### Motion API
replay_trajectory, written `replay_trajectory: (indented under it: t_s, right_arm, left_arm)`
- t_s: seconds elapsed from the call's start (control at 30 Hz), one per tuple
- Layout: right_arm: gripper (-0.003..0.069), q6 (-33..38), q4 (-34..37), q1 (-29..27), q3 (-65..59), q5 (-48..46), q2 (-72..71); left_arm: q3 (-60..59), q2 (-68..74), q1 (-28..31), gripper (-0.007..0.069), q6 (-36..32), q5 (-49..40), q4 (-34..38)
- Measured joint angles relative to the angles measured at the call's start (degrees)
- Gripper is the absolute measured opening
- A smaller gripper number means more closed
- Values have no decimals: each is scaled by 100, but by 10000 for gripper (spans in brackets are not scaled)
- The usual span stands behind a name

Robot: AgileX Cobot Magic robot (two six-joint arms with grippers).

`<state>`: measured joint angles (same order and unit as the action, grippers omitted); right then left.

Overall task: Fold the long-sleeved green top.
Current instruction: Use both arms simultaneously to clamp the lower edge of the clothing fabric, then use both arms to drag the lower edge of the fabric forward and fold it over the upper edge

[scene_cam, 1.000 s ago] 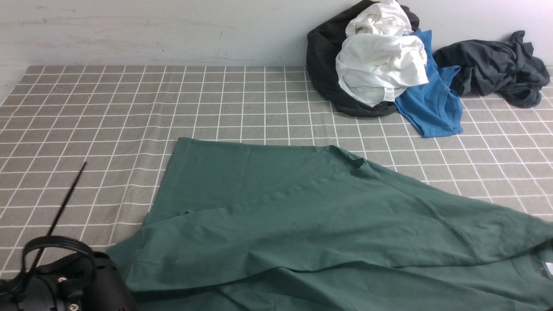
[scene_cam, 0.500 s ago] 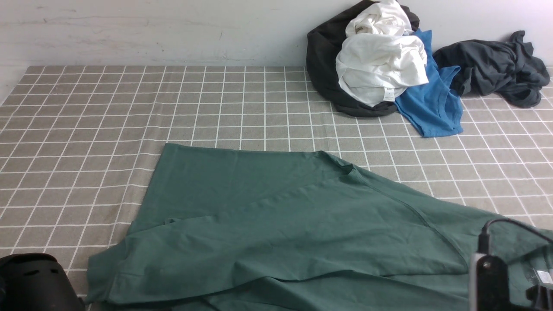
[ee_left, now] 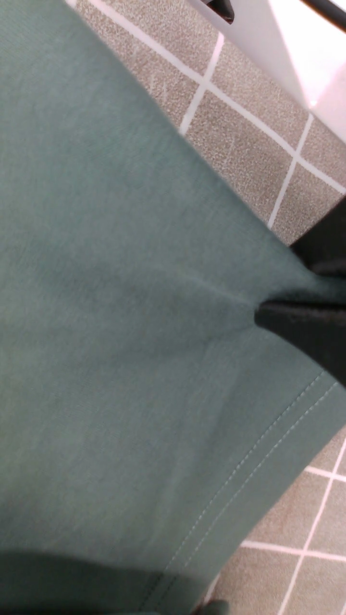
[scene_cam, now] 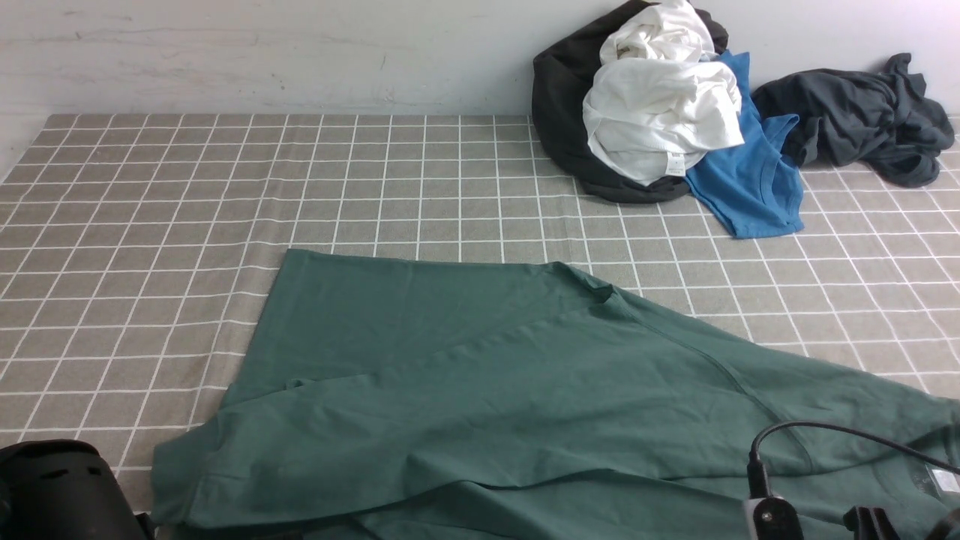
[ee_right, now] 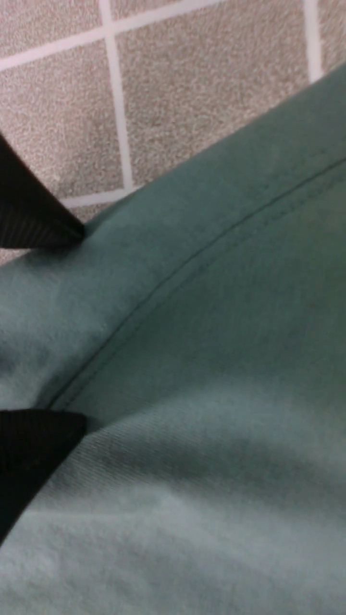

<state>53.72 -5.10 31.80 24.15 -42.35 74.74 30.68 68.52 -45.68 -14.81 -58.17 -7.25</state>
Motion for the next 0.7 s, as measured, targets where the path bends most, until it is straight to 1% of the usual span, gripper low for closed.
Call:
replay_trajectory:
  t_s: [0.03,0.07,0.13,0.17,0.23,0.27,0.3,0.37,0.47,0.53,0.6,0.67,0.7]
  right_arm:
    - [343,0,-1,0,0,0,6]
    - [335,0,-6,0,0,0,6]
    - [210,0,-5,0,0,0,6]
    - [181,0,-5,0,0,0,6]
    - [87,0,-5,0,0,0,6]
    - [69,0,-5,0,0,0,6]
    - [23,-6,-5,0,25,-15,-26]
    - [8,-42,-11,0,160,-167,-120]
    - [7,-179,-103,-12,612,-567,-356]
    - [8,-245,-190,-130,1070,-837,-450]
    - [8,-251,-215,-362,1478,-1008,-444]
    - [8,-200,-153,-751,2058,-1099,-343]
    - [8,-190,-140,-790,2167,-1112,-326]
  left_arm:
    - [0,0,0,2,0,0,0]
    - [0,0,0,2,0,0,0]
    - [0,0,0,2,0,0,0]
    - [0,0,0,2,0,0,0]
    - [0,0,0,2,0,23,-1]
    - [0,0,0,2,0,29,-1]
    - [0,0,5,2,22,75,-1]
    - [0,0,49,2,35,109,-1]
    - [77,0,336,2,35,94,4]
    - [260,0,675,5,-4,16,18]
    - [584,0,1154,8,-179,-30,18]
    - [1028,22,1660,13,-537,-26,24]
    - [1183,35,1759,13,-616,-24,24]
